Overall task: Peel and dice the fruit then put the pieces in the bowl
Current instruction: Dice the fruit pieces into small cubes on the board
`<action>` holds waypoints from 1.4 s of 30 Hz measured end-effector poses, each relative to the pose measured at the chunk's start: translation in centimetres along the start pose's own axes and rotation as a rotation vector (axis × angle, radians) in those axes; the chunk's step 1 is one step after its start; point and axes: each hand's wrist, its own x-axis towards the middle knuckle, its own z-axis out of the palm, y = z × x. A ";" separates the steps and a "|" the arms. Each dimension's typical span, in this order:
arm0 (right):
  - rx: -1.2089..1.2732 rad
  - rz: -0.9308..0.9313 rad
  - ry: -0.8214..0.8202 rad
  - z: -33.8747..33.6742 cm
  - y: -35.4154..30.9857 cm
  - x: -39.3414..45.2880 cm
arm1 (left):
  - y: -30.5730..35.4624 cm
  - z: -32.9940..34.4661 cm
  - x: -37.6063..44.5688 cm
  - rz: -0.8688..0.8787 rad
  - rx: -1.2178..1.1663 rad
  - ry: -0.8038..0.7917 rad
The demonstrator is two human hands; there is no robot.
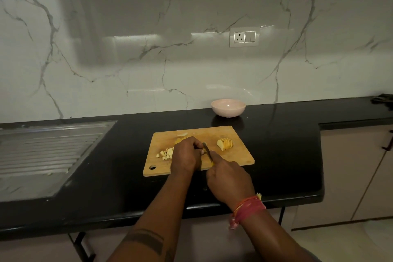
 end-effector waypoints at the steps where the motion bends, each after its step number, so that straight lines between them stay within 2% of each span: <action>1: 0.001 -0.004 -0.006 0.0 0.0 0.2 | 0.0 0.0 0.0 -0.001 0.001 0.001; 16: -0.067 0.007 -0.068 0.8 -0.8 1.8 | 0.1 0.3 -0.3 0.004 0.015 0.036; 24: -0.128 -0.009 -0.051 0.2 -0.2 -0.8 | 0.2 0.3 -0.1 -0.022 0.018 0.041; 34: 0.035 0.057 -0.034 -0.2 0.4 -0.9 | 0.1 0.0 -0.1 0.032 0.040 0.008; 42: 0.099 0.030 -0.025 -0.3 -0.1 0.1 | 0.1 0.0 0.0 0.034 0.088 0.013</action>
